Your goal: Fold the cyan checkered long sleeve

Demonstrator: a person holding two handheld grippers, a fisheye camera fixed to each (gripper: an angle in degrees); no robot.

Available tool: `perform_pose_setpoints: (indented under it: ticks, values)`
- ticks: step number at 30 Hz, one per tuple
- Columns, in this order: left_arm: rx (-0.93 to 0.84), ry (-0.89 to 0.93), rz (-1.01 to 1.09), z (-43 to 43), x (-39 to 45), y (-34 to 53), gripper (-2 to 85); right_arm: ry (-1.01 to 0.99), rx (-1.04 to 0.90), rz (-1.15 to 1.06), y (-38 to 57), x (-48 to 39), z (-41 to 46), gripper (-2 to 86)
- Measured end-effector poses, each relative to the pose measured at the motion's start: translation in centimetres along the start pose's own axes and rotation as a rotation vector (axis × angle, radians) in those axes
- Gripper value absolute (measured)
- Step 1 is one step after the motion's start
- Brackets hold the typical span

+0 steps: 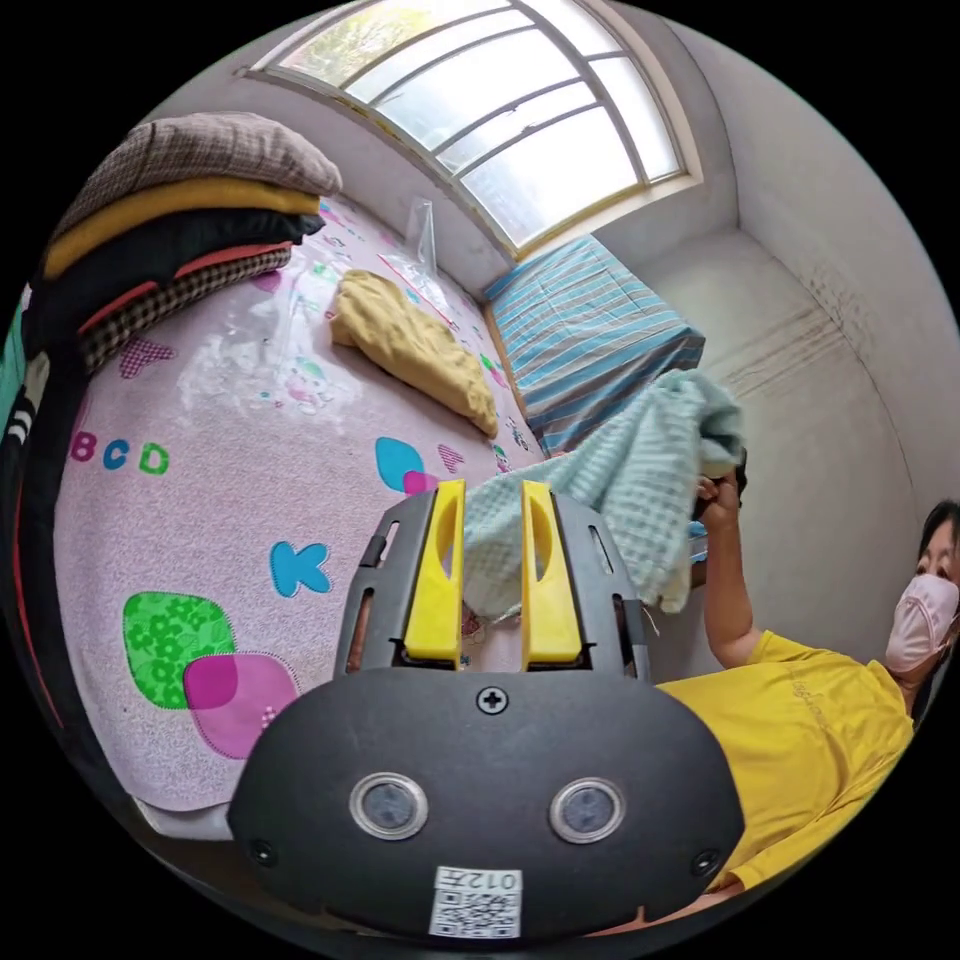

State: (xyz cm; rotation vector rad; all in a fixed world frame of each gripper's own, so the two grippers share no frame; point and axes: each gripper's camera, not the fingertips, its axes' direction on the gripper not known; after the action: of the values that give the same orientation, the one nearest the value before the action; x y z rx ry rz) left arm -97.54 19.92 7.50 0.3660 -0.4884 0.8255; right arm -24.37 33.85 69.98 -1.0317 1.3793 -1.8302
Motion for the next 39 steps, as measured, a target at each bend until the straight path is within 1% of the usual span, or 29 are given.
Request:
perform_pose_setpoints:
  ticks: [2, 5, 8, 10, 12, 14, 15, 16, 18, 20, 21, 23, 24, 25, 26, 27, 28, 29, 30, 32, 34, 35, 36, 37, 39]
  values:
    - [-0.025, -0.037, -0.024, 0.7, -0.6, 0.1, 8.2, 0.218, -0.185, 0.021, 0.6, 4.7, 7.5, 6.2]
    - [-0.094, -0.096, -0.028, 3.6, -0.6, 0.4, 8.3, 0.359, -0.263, 0.048, 3.7, 9.0, 13.7, 5.7]
    - [-0.173, -0.133, -0.037, 7.9, -0.4, 0.6, 8.4, 0.349, -0.288, 0.021, 6.7, 11.6, 17.7, 4.4]
    - [-0.211, -0.121, -0.057, 11.1, -0.3, 0.6, 8.6, 0.39, -0.324, -0.003, 8.1, 12.7, 19.9, 4.5]
    - [-0.252, -0.101, -0.078, 14.8, 0.0, 0.5, 8.9, 0.433, -0.388, -0.072, 9.5, 13.3, 22.2, 5.3]
    - [-0.321, -0.082, -0.106, 20.5, 0.7, 0.2, 9.5, 0.517, -0.537, -0.166, 11.9, 14.5, 25.9, 7.5]
    - [-0.342, -0.078, -0.112, 22.0, 0.9, 0.1, 9.7, 0.538, -0.573, -0.186, 12.6, 14.9, 26.8, 7.9]
    - [-0.387, -0.079, -0.118, 25.2, 1.6, -0.1, 10.2, 0.584, -0.628, -0.199, 13.9, 16.1, 28.2, 8.5]
    - [-0.454, -0.106, -0.095, 30.1, 3.4, -0.6, 11.0, 0.604, -0.665, -0.134, 15.3, 18.8, 29.2, 9.0]
    - [-0.526, -0.167, -0.025, 36.3, 6.9, -1.7, 12.0, 0.561, -0.657, 0.037, 16.5, 23.1, 29.1, 9.4]
    - [-0.541, -0.185, -0.002, 37.7, 7.9, -2.2, 12.2, 0.549, -0.648, 0.072, 16.8, 24.0, 28.9, 9.4]
    - [-0.565, -0.301, 0.161, 43.1, 13.1, -4.4, 13.1, 0.562, -0.627, 0.151, 17.7, 26.8, 28.4, 9.8]
    - [-0.574, -0.343, 0.219, 44.5, 14.6, -5.0, 13.3, 0.571, -0.629, 0.161, 17.9, 27.4, 28.3, 9.9]
    - [-0.597, -0.428, 0.337, 47.5, 17.5, -6.0, 13.6, 0.575, -0.631, 0.181, 18.4, 28.3, 28.2, 10.2]
    - [-0.625, -0.515, 0.446, 50.6, 20.2, -6.8, 13.9, 0.551, -0.634, 0.202, 19.0, 29.0, 28.2, 10.6]
    - [-0.638, -0.558, 0.498, 52.2, 21.4, -7.1, 13.9, 0.537, -0.637, 0.207, 19.3, 29.2, 28.3, 10.7]
    - [-0.666, -0.63, 0.592, 55.3, 23.4, -7.5, 13.9, 0.524, -0.65, 0.2, 19.9, 29.4, 28.7, 11.1]
    - [-0.701, -0.696, 0.663, 58.3, 24.8, -7.8, 13.1, 0.525, -0.663, 0.176, 20.4, 29.2, 29.2, 11.5]
    - [-0.724, -0.723, 0.693, 59.8, 25.4, -7.8, 12.8, 0.53, -0.667, 0.164, 20.6, 29.1, 29.5, 11.7]
    - [-0.833, -0.808, 0.791, 64.5, 26.8, -7.7, 8.0, 0.553, -0.658, 0.122, 20.6, 29.0, 30.7, 12.2]
    - [-0.852, -0.871, 0.832, 66.3, 28.0, -8.0, 4.1, 0.581, -0.638, 0.082, 20.1, 29.0, 31.6, 12.5]
    - [-0.827, -0.898, 0.83, 66.6, 28.9, -8.9, 2.2, 0.594, -0.625, 0.051, 19.5, 28.9, 32.3, 12.6]
    - [-0.829, -0.884, 0.819, 66.6, 29.4, -9.4, 1.8, 0.6, -0.621, 0.036, 19.2, 28.9, 32.8, 12.8]
    - [-0.844, -0.828, 0.778, 66.3, 30.4, -10.8, 1.0, 0.618, -0.619, 0.014, 18.6, 29.0, 33.6, 13.2]
    - [-0.818, -0.752, 0.727, 64.9, 32.5, -13.2, 0.4, 0.655, -0.613, -0.002, 17.9, 29.5, 34.9, 14.0]
